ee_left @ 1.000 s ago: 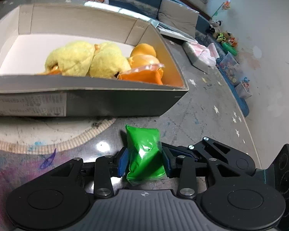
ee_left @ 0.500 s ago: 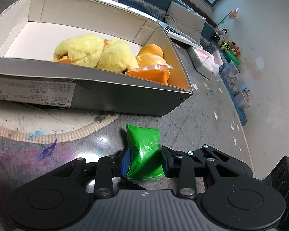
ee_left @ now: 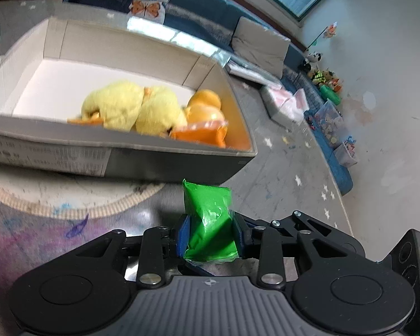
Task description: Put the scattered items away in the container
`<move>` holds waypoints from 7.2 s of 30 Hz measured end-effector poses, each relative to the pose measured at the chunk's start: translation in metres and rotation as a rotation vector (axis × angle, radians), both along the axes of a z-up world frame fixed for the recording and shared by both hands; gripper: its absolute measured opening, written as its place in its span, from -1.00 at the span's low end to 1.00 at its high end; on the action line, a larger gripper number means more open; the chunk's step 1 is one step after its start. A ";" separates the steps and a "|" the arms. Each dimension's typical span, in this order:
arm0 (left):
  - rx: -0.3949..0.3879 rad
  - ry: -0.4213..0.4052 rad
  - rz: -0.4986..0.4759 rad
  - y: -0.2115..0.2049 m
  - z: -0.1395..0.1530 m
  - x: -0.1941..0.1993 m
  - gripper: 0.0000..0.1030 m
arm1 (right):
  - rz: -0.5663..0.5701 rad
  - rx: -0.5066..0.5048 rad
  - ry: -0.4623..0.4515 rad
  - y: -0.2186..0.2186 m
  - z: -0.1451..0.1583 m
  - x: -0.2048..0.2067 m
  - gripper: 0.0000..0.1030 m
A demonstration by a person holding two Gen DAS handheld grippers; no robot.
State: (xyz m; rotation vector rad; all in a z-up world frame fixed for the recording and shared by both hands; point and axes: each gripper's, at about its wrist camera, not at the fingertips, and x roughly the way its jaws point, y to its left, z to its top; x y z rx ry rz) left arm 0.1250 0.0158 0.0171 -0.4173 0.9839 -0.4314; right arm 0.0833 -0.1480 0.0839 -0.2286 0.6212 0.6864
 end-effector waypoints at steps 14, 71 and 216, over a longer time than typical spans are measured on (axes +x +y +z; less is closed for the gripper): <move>-0.025 -0.091 0.032 0.005 0.035 0.034 -0.32 | -0.010 0.005 -0.118 0.006 0.032 0.033 0.14; 0.152 -0.197 0.125 0.019 0.045 0.040 -0.30 | -0.167 0.067 -0.080 0.005 0.032 0.078 0.43; 0.610 -0.244 0.324 0.020 -0.013 -0.012 -0.34 | -0.301 0.091 0.142 0.029 -0.019 0.050 1.00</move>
